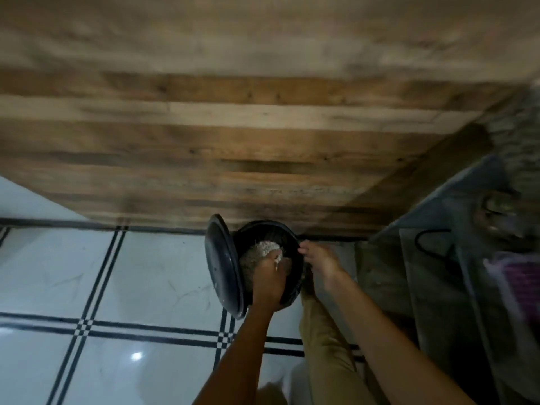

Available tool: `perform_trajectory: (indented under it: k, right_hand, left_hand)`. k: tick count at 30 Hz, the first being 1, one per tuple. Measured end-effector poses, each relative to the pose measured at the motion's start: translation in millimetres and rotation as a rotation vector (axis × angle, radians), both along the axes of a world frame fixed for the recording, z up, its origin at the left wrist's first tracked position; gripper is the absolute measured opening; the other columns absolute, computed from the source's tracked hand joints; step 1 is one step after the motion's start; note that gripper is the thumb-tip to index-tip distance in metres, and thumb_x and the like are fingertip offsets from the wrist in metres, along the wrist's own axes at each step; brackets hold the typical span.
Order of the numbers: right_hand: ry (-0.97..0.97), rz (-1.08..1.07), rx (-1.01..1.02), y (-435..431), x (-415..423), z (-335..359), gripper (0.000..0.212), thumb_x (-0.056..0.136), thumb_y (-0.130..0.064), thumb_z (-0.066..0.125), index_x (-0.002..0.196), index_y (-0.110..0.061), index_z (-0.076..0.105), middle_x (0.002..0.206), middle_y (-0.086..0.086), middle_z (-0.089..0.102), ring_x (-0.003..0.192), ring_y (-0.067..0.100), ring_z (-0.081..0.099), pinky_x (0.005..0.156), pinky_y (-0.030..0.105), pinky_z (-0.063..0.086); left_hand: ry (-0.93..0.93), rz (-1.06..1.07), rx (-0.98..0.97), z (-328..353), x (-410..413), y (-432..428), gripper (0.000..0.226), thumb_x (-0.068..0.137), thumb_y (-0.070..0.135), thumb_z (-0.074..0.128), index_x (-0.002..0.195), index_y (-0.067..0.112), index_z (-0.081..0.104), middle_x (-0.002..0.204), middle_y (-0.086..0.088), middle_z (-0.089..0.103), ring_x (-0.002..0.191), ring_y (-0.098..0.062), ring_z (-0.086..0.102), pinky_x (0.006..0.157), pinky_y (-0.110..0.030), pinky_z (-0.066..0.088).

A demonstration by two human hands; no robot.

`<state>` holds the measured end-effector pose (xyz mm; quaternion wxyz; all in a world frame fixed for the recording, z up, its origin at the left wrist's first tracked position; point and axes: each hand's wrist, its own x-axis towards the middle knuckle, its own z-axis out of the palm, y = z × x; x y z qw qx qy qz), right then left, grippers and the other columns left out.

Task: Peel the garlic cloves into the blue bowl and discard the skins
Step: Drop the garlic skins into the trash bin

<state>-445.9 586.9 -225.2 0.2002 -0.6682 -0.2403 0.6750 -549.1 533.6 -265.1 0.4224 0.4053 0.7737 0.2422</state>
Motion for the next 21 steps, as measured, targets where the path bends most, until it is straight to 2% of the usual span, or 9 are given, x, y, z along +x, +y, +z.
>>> perform_trajectory:
  k: [2, 5, 8, 11, 13, 15, 17, 19, 21]
  right_hand:
    - [0.006, -0.135, 0.18, -28, 24, 62, 0.024, 0.096, -0.013, 0.048, 0.112, -0.001, 0.06, 0.112, 0.012, 0.062, 0.1, 0.024, 0.058, 0.062, 0.015, 0.043]
    - [-0.035, -0.27, 0.442, -80, 84, 147, 0.021, 0.094, -0.009, 0.049, 0.104, -0.001, 0.065, 0.102, 0.01, 0.067, 0.083, 0.01, 0.062, 0.065, 0.011, 0.047]
    - [-0.142, -0.428, 0.581, -141, 158, 210, 0.021, 0.095, -0.012, 0.048, 0.093, -0.014, 0.069, 0.094, 0.003, 0.07, 0.089, 0.015, 0.064, 0.081, 0.027, 0.049]
    - [-0.372, -0.625, 0.654, -222, 231, 250, 0.016, 0.091, -0.011, 0.053, 0.085, -0.01, 0.068, 0.081, 0.003, 0.067, 0.079, 0.015, 0.06, 0.076, 0.032, 0.047]
    - [-0.524, -0.799, 0.646, -283, 273, 257, 0.016, 0.09, -0.01, 0.053, 0.086, -0.005, 0.067, 0.08, 0.011, 0.066, 0.077, 0.021, 0.061, 0.077, 0.037, 0.048]
    - [-0.639, -1.017, 0.566, -351, 305, 252, 0.016, 0.091, -0.01, 0.054, 0.097, -0.005, 0.068, 0.093, 0.005, 0.07, 0.089, 0.016, 0.064, 0.083, 0.027, 0.048]
    - [-0.837, -1.174, 0.447, -427, 322, 249, 0.019, 0.091, -0.012, 0.055, 0.104, -0.007, 0.067, 0.102, 0.002, 0.069, 0.096, 0.013, 0.062, 0.081, 0.015, 0.044]
    - [-1.05, -1.311, 0.334, -498, 330, 246, 0.019, 0.088, -0.007, 0.057, 0.104, -0.009, 0.067, 0.105, 0.004, 0.068, 0.099, 0.017, 0.061, 0.084, 0.019, 0.041]
    - [-1.253, -1.446, 0.253, -562, 337, 245, 0.024, 0.083, 0.001, 0.058, 0.104, -0.008, 0.066, 0.107, 0.008, 0.065, 0.102, 0.024, 0.059, 0.088, 0.024, 0.039]
  left_hand:
    - [0.007, -0.109, 0.152, 64, 13, -8, 0.029, 0.097, 0.012, 0.049, 0.123, 0.008, 0.06, 0.115, -0.009, 0.066, 0.099, -0.011, 0.057, 0.074, -0.006, 0.031]
    - [0.011, -0.276, 0.34, 156, 64, -11, 0.025, 0.096, 0.015, 0.051, 0.117, 0.012, 0.065, 0.111, -0.002, 0.069, 0.1, -0.013, 0.063, 0.078, -0.01, 0.039]
    - [-0.076, -0.521, 0.467, 234, 153, -20, 0.022, 0.092, 0.008, 0.053, 0.107, 0.012, 0.069, 0.104, -0.001, 0.071, 0.097, -0.012, 0.064, 0.081, -0.015, 0.043]
    - [-0.23, -0.839, 0.472, 280, 262, -65, 0.023, 0.089, -0.001, 0.053, 0.101, 0.007, 0.07, 0.094, 0.002, 0.069, 0.087, -0.01, 0.064, 0.074, -0.009, 0.043]
    - [-0.318, -1.085, 0.449, 292, 329, -116, 0.023, 0.087, -0.004, 0.054, 0.1, 0.006, 0.07, 0.093, 0.004, 0.067, 0.085, -0.008, 0.064, 0.074, -0.006, 0.043]
    - [-0.372, -1.357, 0.407, 291, 385, -178, 0.02, 0.087, -0.004, 0.057, 0.1, 0.005, 0.07, 0.093, 0.004, 0.066, 0.079, 0.001, 0.062, 0.073, -0.002, 0.042]
    - [-0.388, -1.61, 0.343, 283, 423, -247, 0.02, 0.086, -0.005, 0.059, 0.101, 0.004, 0.07, 0.095, 0.0, 0.067, 0.071, 0.01, 0.059, 0.071, -0.002, 0.042]
    - [-0.36, -1.764, 0.309, 272, 447, -310, 0.023, 0.086, -0.003, 0.06, 0.102, 0.008, 0.071, 0.097, -0.004, 0.071, 0.074, 0.001, 0.061, 0.07, -0.009, 0.045]
    - [-0.332, -1.83, 0.312, 265, 463, -363, 0.023, 0.084, 0.001, 0.064, 0.104, 0.01, 0.072, 0.095, -0.004, 0.07, 0.077, -0.012, 0.063, 0.069, -0.013, 0.047]
